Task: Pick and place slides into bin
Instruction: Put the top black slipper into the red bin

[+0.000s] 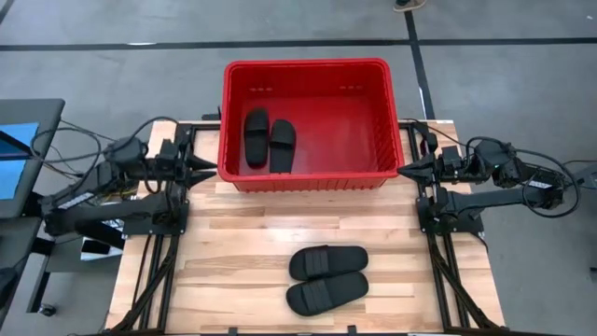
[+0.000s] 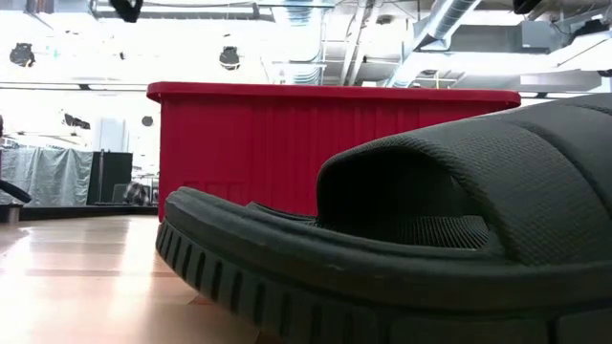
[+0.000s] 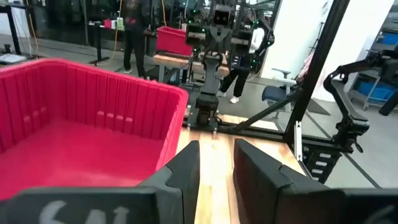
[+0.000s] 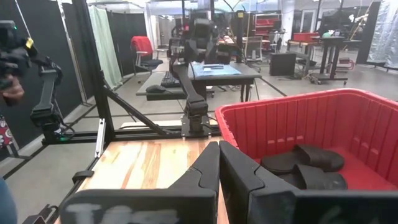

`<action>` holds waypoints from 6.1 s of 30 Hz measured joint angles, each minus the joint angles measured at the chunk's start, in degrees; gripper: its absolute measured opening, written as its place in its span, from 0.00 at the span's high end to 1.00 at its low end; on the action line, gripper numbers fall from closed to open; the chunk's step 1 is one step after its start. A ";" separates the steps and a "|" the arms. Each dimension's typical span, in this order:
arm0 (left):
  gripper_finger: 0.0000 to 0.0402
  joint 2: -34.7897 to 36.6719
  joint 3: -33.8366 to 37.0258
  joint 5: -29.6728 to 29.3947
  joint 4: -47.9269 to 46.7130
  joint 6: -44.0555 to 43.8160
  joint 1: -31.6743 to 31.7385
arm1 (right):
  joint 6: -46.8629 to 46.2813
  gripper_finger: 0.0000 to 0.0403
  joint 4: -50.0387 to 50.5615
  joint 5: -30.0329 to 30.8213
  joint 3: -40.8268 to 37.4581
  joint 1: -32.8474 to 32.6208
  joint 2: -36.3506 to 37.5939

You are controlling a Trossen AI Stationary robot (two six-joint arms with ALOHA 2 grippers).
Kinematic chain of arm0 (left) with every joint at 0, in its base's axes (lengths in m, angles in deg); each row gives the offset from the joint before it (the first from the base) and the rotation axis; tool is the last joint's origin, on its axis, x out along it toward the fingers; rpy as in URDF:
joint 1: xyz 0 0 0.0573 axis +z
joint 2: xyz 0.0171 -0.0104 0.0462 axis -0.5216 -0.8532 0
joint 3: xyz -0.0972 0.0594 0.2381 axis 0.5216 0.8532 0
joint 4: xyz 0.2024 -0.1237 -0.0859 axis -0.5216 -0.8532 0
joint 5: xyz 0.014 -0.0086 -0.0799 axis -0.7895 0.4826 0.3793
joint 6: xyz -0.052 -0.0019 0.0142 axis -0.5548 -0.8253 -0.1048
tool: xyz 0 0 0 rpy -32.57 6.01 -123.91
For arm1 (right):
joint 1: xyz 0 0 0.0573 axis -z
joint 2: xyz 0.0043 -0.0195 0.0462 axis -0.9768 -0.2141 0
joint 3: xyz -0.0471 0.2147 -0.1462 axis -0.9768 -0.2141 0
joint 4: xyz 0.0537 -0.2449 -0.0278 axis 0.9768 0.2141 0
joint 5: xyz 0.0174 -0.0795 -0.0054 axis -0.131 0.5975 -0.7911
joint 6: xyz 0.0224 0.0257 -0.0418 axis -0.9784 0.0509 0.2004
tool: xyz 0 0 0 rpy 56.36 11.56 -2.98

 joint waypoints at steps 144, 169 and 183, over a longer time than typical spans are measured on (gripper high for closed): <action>0.78 24.07 22.36 -12.79 -13.73 -5.93 0.00 | -67.04 0.64 -0.39 -2.11 -6.08 -28.38 -61.93; 0.78 24.05 22.34 -12.79 -13.74 -5.93 0.00 | -71.29 0.99 2.31 -2.37 -2.63 -28.83 -64.30; 0.78 24.05 22.34 -12.79 -13.74 -5.93 0.02 | -69.80 1.00 22.76 3.39 11.57 -28.94 -64.15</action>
